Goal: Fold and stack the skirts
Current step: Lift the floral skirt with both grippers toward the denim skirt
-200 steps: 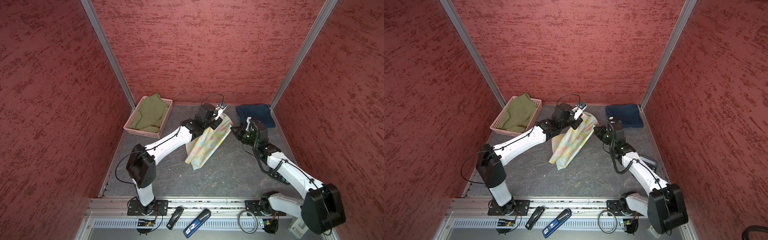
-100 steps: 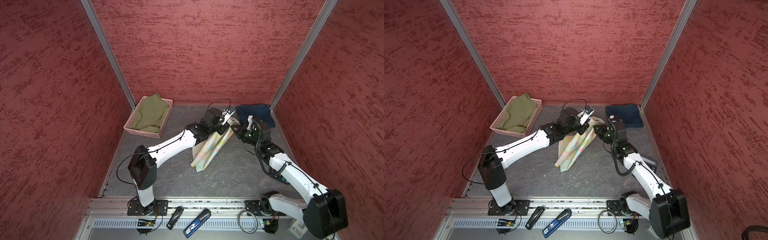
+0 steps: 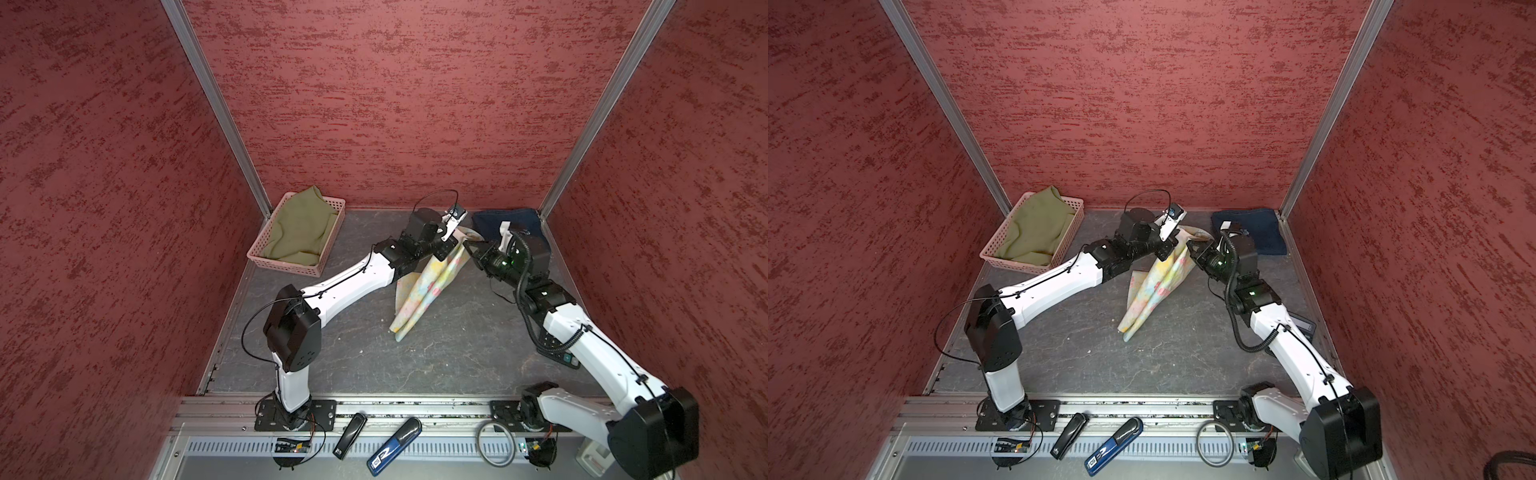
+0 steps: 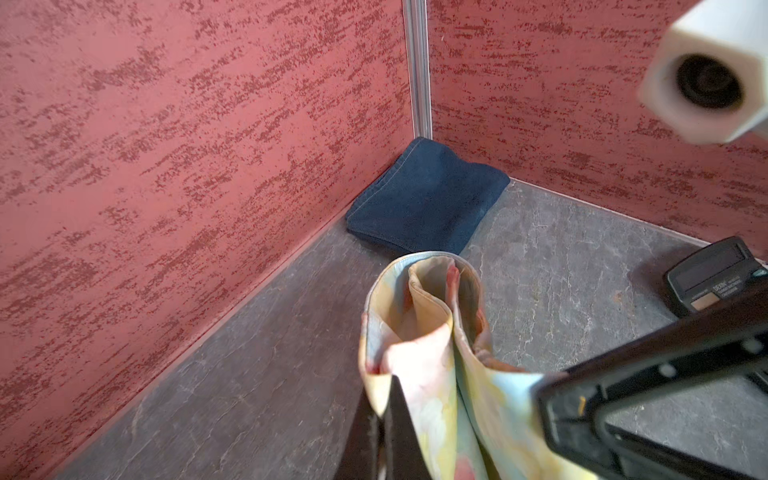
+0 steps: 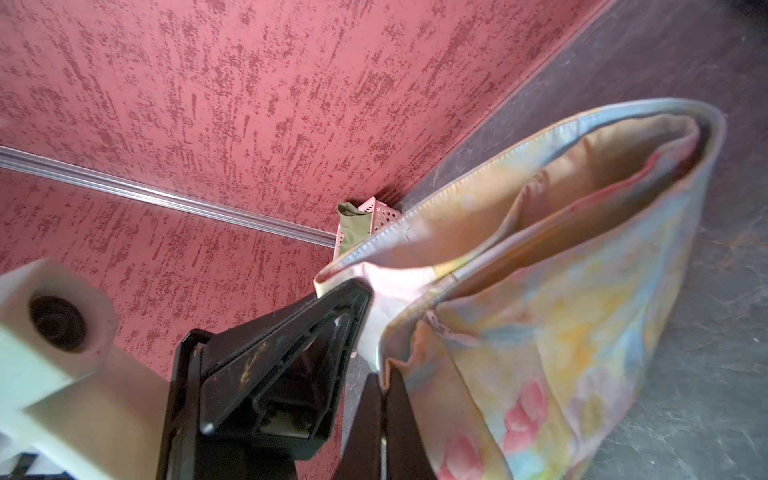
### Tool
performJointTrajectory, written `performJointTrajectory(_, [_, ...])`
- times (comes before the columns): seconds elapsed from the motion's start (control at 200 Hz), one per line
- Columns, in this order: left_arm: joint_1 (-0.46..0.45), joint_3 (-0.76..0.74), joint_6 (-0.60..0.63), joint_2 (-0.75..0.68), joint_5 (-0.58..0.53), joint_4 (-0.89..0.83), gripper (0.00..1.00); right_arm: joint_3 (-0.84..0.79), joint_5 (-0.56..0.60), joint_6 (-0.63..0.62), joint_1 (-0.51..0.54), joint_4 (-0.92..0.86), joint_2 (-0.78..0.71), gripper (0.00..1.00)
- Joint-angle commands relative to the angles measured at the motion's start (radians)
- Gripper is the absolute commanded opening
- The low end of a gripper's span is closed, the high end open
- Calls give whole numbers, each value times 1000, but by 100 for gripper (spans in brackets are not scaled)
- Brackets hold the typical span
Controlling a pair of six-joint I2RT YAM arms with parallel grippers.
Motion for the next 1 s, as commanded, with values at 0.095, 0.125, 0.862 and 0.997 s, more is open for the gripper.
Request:
performJointTrajectory(0.095, [-19,-8,-1,-44,47,9,0,41,-9,7,13,15,-5,0])
performJointTrajectory(0.125, [-20,-13,-7,-49,47,9,0,42,-8,10,15,17,-4,0])
performJointTrajectory(0.862, [66,-89,-120,-217,160,13,0,258,52,16,100,99,183,0])
performJointTrajectory(0.997, [112,-98,-119,-255,174,1,0,374,77,2,145,92,263,0])
